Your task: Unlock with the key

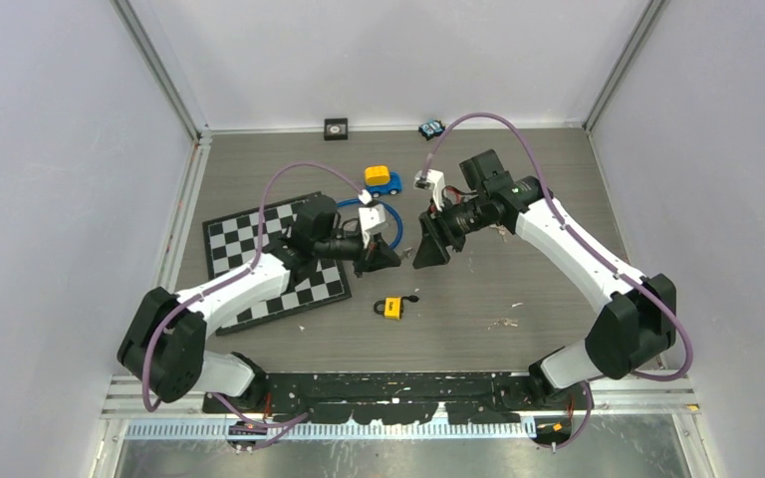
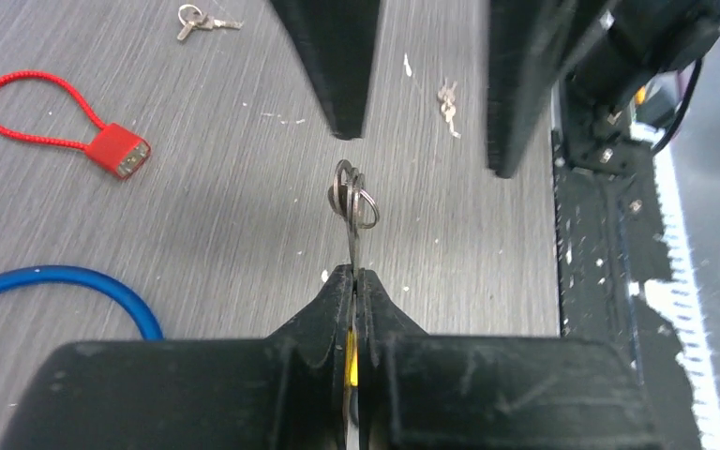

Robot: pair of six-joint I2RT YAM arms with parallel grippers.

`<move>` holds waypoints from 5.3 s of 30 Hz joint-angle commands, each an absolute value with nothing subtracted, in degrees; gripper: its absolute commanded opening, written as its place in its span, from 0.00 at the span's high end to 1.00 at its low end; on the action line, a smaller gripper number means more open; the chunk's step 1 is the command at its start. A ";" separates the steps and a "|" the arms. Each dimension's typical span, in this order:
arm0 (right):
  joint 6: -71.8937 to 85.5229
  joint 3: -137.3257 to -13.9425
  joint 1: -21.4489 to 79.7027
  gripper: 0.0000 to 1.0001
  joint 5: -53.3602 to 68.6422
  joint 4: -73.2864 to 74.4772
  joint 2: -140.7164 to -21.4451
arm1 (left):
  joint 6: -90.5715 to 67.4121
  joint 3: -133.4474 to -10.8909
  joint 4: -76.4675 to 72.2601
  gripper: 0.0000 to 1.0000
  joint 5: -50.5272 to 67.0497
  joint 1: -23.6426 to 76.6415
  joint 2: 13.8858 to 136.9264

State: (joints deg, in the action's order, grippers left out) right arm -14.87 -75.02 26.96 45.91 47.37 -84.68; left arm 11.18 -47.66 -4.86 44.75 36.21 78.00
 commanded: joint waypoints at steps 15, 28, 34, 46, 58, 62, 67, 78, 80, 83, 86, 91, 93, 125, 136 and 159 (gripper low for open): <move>-15.38 -74.93 30.88 0.57 45.95 40.32 -81.56 | -13.18 -43.15 -31.11 1.00 59.18 34.10 81.10; -17.64 -78.26 31.98 0.94 40.90 48.72 -83.42 | -5.64 -44.32 -23.74 1.00 54.70 34.10 80.09; -17.38 -79.68 32.33 0.92 39.35 50.72 -84.82 | -2.75 -44.24 -21.73 1.00 54.94 34.09 79.18; -16.81 -80.24 32.34 0.99 36.07 50.86 -84.29 | 2.33 -42.81 -20.41 1.00 60.90 34.10 78.01; -20.55 -80.89 33.11 0.76 36.27 55.35 -85.41 | 4.88 -44.14 -15.86 1.00 58.24 34.10 77.47; -20.68 -81.38 33.31 0.83 36.19 55.90 -86.15 | 5.01 -44.19 -15.82 1.00 57.49 34.10 77.50; -20.76 -81.39 33.33 0.59 35.93 56.07 -85.65 | 6.09 -44.53 -14.34 1.00 56.06 34.09 77.26; -21.24 -79.11 33.23 0.39 32.35 52.31 -80.08 | 9.91 -45.11 -8.53 1.00 54.35 34.10 73.67; -21.26 -76.72 32.82 0.40 33.27 50.07 -78.09 | 9.33 -45.45 -7.99 1.00 55.24 33.93 73.23; -20.49 -72.74 31.74 0.41 36.09 44.94 -74.69 | 6.43 -47.01 -7.43 1.00 56.00 33.19 72.97; -17.74 -67.89 31.17 0.41 37.51 36.11 -71.75 | 0.89 -49.99 -7.82 1.00 56.59 32.02 73.30; -15.29 -68.48 30.81 0.41 38.79 32.36 -72.43 | -10.91 -55.85 -8.57 1.00 55.94 30.42 75.40; -13.97 -69.36 30.53 0.41 37.87 30.77 -72.42 | -13.47 -58.08 -7.97 1.00 55.34 30.33 76.25; -12.66 -73.74 29.53 0.63 34.24 28.74 -73.79 | -33.19 -58.05 -20.78 1.00 54.49 30.32 78.13; -13.69 -72.41 29.49 0.96 35.18 28.61 -72.64 | -33.73 -56.82 -21.83 1.00 54.05 30.03 77.86; -25.40 -71.54 29.53 0.99 37.11 45.95 -71.54 | -15.79 -54.43 -11.59 1.00 56.47 28.74 75.83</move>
